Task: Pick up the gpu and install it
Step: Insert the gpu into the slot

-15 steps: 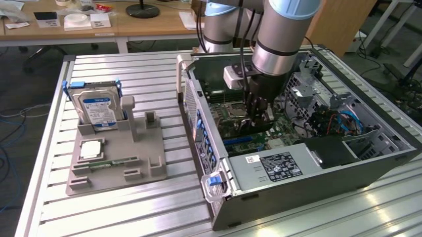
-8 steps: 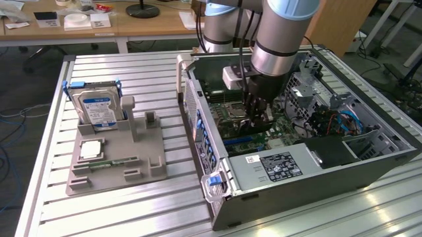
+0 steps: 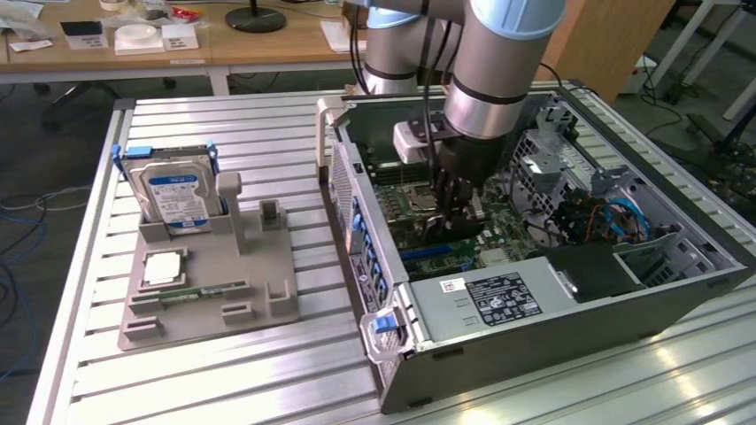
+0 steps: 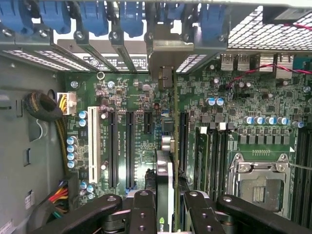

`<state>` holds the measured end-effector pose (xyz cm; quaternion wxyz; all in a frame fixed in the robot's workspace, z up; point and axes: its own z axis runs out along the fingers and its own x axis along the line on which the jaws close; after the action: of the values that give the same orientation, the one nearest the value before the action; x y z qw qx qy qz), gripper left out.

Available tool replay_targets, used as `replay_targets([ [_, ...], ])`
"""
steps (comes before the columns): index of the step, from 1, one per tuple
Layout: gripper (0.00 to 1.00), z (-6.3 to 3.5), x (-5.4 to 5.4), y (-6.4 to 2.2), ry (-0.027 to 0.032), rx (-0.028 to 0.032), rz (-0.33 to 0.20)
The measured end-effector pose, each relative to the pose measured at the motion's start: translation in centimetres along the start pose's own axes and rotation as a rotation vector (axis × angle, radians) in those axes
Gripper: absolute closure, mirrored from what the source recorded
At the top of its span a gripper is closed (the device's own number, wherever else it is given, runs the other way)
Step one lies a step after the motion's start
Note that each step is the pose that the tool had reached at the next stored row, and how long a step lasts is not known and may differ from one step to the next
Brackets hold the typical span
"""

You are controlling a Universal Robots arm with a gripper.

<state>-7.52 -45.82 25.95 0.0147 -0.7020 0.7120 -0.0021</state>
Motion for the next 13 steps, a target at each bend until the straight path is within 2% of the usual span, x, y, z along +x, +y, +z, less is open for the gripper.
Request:
replay_targets([
  [13, 0.73, 0.13, -0.07, 0.14, 0.0000, 0.0002, 0.000],
])
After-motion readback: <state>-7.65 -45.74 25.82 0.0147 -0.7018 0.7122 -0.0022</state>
